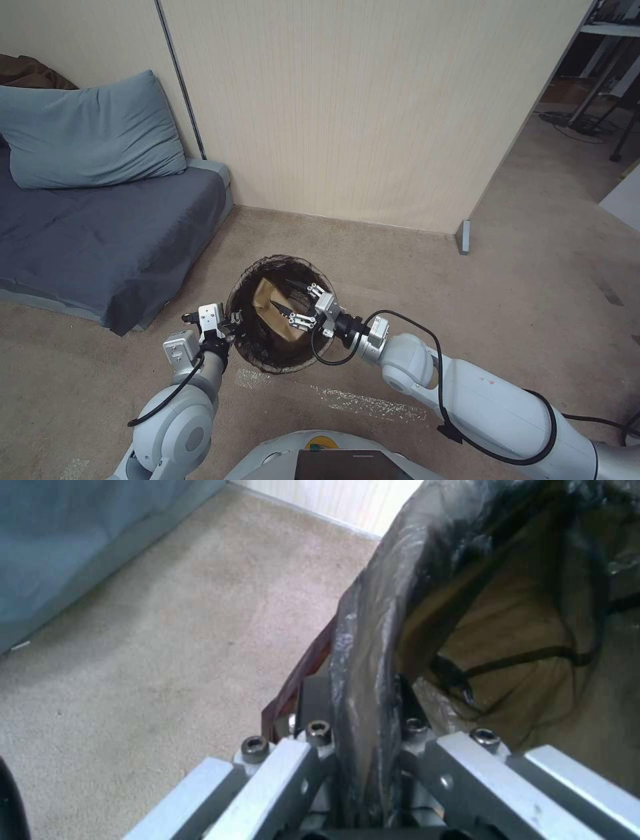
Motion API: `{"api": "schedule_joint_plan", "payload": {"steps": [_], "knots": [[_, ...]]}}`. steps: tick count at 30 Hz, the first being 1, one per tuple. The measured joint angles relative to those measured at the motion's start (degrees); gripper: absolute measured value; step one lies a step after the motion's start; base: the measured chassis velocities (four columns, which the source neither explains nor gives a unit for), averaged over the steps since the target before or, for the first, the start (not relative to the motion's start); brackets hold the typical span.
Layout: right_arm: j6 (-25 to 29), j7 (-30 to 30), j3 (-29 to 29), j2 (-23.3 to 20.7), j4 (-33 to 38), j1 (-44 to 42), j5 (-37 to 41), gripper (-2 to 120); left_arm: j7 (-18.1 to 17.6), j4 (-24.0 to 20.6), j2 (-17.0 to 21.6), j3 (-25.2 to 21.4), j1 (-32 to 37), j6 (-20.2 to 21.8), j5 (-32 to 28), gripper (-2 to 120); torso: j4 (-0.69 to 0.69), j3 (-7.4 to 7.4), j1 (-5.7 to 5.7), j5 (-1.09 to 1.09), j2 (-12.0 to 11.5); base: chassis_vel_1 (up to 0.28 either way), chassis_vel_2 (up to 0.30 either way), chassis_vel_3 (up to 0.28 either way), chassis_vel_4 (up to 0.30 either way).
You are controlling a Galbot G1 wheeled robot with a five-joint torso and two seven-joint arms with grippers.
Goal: Pick up the trash bin, then pick up the garbage from the floor and place it into the trash bin.
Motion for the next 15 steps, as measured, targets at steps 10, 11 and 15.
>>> {"api": "schedule_joint_plan", "payload": {"steps": [10,11,15], "knots": [[-0.1,0.0,0.3,-0.4,0.7,-0.2,0.0,99,-0.1,0.5,0.0,0.0,-0.3,0.0,-0.2,0,0.00,0.00,0.00,0.01,0.0,0.000,0.000,0.000,0.000],[-0.1,0.1,0.4,-0.4,0.9,-0.2,0.0,99,-0.1,0.5,0.0,0.0,-0.4,0.0,-0.3,0,0.00,0.00,0.00,0.01,0.0,0.000,0.000,0.000,0.000],[-0.1,0.1,1.5,-1.0,2.6,-0.7,0.3,100,-0.2,0.8,0.0,0.0,-0.5,0.0,-0.4,0,0.01,0.00,0.00,0.01,0.0,0.000,0.000,0.000,0.000]]}}
